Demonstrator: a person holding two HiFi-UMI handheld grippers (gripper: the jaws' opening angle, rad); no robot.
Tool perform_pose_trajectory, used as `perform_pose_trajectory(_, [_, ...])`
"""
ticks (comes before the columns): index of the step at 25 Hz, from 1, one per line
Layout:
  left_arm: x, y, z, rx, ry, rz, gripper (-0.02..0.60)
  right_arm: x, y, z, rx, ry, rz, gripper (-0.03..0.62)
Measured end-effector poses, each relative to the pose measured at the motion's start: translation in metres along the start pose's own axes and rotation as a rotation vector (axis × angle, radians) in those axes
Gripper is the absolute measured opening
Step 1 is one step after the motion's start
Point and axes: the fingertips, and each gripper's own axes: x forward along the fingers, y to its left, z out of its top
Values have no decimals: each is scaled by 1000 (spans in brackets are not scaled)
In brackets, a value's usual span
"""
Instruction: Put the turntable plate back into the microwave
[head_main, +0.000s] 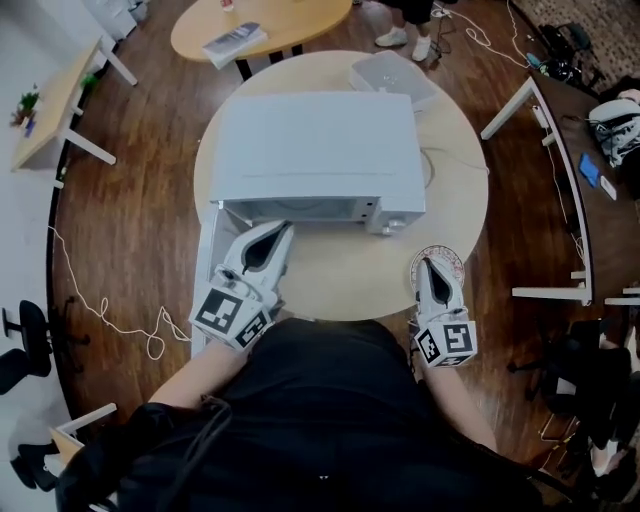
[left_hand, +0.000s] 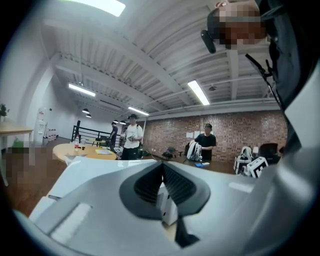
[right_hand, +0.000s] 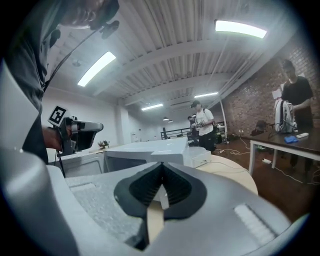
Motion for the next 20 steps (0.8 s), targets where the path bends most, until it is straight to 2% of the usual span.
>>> perform_pose_trajectory(5, [25,-17,-1,12,17,-51,5,-24,-28,-7,12,7,-77,2])
perform_pose_trajectory(9, [49,-38,-6,22,35,-108,5,-44,-54,-8,80,2,-154,2])
perform_pose_trajectory(13, [71,-56,-15,38,45,-152,5,-63,-67,-9,70,-8,-195,2])
perform_pose_trajectory(20, [110,-106,-19,60,49,-284,5,-105,-95,-15,114,-27,-310,2])
